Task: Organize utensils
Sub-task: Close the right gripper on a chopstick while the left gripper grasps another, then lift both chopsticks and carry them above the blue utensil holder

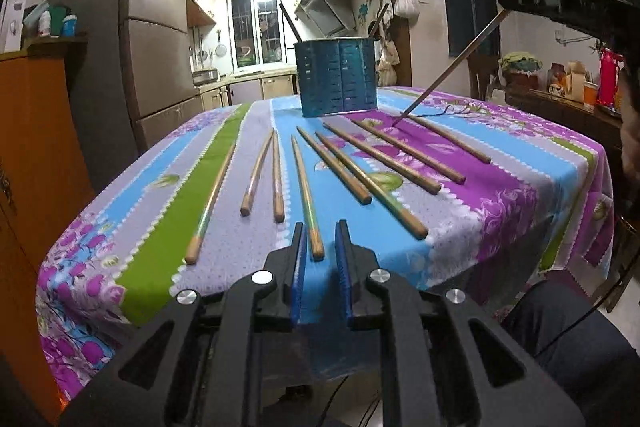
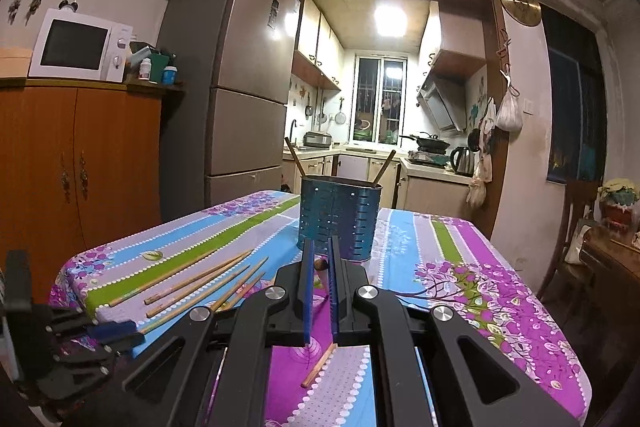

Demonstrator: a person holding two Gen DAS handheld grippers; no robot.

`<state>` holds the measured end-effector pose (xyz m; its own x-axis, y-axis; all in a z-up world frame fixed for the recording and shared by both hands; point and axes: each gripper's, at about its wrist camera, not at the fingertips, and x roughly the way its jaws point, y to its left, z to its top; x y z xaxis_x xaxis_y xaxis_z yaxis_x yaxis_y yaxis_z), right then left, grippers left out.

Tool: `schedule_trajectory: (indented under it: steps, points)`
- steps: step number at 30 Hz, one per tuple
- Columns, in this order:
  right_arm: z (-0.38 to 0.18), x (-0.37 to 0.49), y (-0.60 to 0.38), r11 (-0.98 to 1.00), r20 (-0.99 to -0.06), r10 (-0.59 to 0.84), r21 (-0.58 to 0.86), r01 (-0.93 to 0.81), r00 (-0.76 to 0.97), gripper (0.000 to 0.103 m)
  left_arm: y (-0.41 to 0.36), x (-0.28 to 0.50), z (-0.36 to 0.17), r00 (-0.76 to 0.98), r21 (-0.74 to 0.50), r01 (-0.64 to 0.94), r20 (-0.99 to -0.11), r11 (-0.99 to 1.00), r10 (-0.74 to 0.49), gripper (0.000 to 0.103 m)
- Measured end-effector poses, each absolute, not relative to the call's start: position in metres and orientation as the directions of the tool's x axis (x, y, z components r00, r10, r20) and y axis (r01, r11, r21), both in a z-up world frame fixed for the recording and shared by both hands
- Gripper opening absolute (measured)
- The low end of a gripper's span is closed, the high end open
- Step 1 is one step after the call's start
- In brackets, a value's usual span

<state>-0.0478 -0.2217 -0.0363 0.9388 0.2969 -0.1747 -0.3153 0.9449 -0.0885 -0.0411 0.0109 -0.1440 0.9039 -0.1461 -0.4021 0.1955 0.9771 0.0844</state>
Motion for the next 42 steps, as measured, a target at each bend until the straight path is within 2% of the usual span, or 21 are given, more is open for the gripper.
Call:
schedule_trajectory:
  steps: [6,7,14,20,31,42]
  points:
    - [-0.038,-0.049,-0.221,0.945,-0.171,0.299,-0.084,-0.316,0.939,0.008,0.011,-0.046,-0.148,0.914,0.087,0.184,-0.382,0.979,-0.138,0.011]
    - [-0.038,-0.049,-0.222,0.946,-0.170,0.296,-0.082,-0.313,0.940,0.008,0.010,-0.046,-0.148,0.915,0.091,0.184,-0.380,0.979,-0.137,0.005]
    - [-0.038,-0.051,-0.223,0.948,-0.158,0.290,-0.085,-0.306,0.944,0.008,0.009,-0.050,-0.142,0.918,0.092,0.180,-0.373,0.979,-0.133,0.005]
    - [-0.029,-0.050,-0.223,0.945,-0.133,0.298,-0.100,-0.312,0.945,0.008,0.007,-0.051,-0.105,0.951,0.118,0.170,-0.278,0.978,-0.131,0.005]
    - [0.009,-0.017,-0.229,0.936,-0.066,0.321,-0.130,-0.327,0.945,0.008,-0.001,-0.016,-0.024,0.990,0.169,0.140,-0.039,0.976,-0.135,0.005]
    - [0.057,0.049,-0.240,0.921,-0.085,0.376,-0.071,-0.382,0.923,0.008,0.003,0.035,0.042,0.985,0.124,0.174,-0.017,0.977,-0.173,0.005]
